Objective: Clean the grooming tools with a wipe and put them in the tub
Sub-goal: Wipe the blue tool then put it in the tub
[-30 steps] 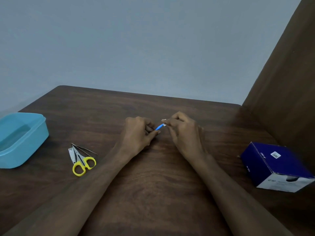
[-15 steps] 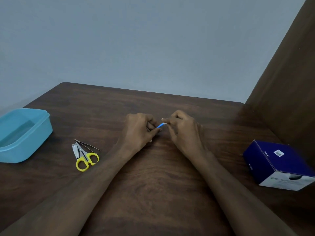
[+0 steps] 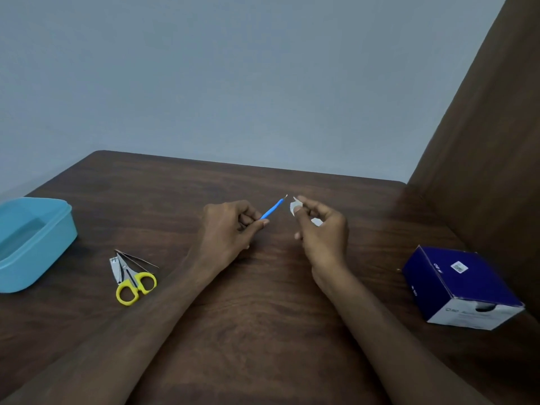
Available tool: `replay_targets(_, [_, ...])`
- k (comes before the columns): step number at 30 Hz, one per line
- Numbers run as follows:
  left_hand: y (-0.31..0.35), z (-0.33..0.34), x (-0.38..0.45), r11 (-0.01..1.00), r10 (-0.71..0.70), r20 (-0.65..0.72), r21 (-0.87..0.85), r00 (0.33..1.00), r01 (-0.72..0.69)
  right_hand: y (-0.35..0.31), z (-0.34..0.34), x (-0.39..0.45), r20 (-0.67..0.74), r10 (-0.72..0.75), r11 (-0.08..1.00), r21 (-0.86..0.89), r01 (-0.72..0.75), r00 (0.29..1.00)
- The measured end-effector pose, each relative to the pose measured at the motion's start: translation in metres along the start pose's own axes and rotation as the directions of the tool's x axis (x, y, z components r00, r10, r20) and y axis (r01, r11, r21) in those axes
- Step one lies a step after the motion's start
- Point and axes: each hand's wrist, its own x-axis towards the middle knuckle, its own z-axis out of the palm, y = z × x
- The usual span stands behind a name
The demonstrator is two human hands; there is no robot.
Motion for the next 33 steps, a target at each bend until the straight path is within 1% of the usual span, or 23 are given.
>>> replay_targets(2, [0.001, 0.0, -0.001, 1.0, 0.021, -0.01, -0.016, 1.0, -0.021, 0.0, 0.001, -0.002, 0.059, 0.072, 0.996, 0.057, -0.076, 0.996])
replay_targets(4, [0.002, 0.0, -0.002, 0.999, 0.053, -0.01, -0.011, 0.999, -0.053, -0.003, 0.004, -0.005, 0.141, 0.088, 0.99, 0.093, -0.102, 0.986])
replay_targets(7, [0.002, -0.001, -0.002, 0.996, 0.092, -0.044, -0.007, 0.995, -0.092, -0.008, 0.01, -0.012, 0.298, 0.115, 0.97, 0.17, -0.172, 0.948])
replay_targets(9, [-0.001, -0.001, -0.001, 0.994, 0.107, -0.06, -0.022, 0.992, -0.108, -0.011, 0.012, -0.014, 0.354, 0.155, 0.939, 0.238, -0.25, 0.922])
replay_targets(13, [-0.005, 0.002, 0.0, 0.99, 0.144, -0.017, 0.007, 0.989, -0.144, -0.015, 0.006, -0.007, 0.343, 0.206, 0.881, 0.344, -0.326, 0.916])
replay_targets(17, [-0.006, 0.003, 0.001, 0.989, 0.149, -0.039, 0.027, 0.988, -0.148, -0.011, 0.007, -0.007, 0.374, 0.193, 0.911, 0.275, -0.307, 0.907])
replay_targets(19, [-0.006, 0.004, 0.0, 0.988, 0.153, -0.054, 0.029, 0.987, -0.152, -0.008, 0.009, -0.007, 0.351, 0.185, 0.924, 0.256, -0.284, 0.918])
replay_targets(25, [-0.003, 0.0, 0.001, 0.989, 0.144, -0.11, -0.016, 0.983, -0.147, -0.003, 0.01, -0.005, 0.249, 0.208, 0.912, 0.3, -0.279, 0.946])
replay_targets(27, [-0.003, 0.0, 0.001, 0.988, 0.147, -0.115, -0.02, 0.982, -0.15, -0.005, 0.009, -0.005, 0.235, 0.214, 0.908, 0.311, -0.282, 0.948])
replay_targets(33, [-0.001, 0.0, 0.001, 0.989, 0.138, -0.124, -0.031, 0.983, -0.142, -0.012, 0.006, -0.004, 0.306, 0.262, 0.849, 0.377, -0.369, 0.915])
